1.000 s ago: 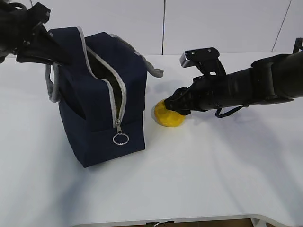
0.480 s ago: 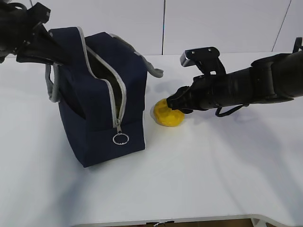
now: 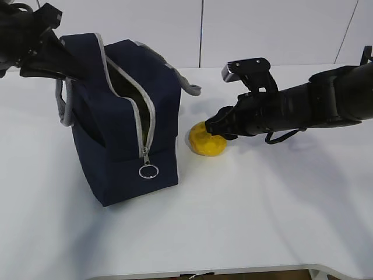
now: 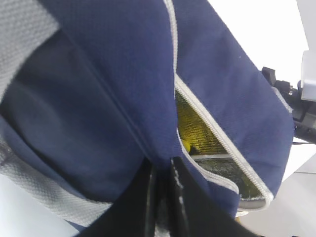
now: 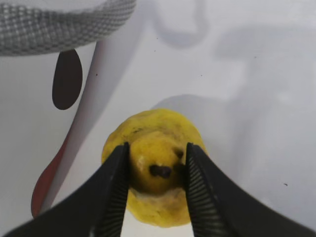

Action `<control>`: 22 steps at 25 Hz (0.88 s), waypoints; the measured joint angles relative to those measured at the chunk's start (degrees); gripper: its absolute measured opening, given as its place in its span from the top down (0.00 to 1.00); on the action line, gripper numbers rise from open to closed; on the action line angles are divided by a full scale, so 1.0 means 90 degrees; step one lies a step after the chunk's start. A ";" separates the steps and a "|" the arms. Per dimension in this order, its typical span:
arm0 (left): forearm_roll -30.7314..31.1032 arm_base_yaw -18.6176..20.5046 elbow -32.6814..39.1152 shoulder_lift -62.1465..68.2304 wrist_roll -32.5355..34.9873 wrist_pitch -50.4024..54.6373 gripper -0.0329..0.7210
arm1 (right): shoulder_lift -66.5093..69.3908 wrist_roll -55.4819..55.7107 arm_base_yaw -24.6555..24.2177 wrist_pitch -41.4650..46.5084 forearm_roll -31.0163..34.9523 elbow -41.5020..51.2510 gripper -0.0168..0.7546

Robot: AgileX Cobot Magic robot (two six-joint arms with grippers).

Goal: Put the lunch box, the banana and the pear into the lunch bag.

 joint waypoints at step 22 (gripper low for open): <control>0.0000 0.0000 0.0000 0.0000 0.0000 0.0000 0.96 | -0.0298 -0.0013 0.0000 -0.0012 -0.0041 0.0000 0.63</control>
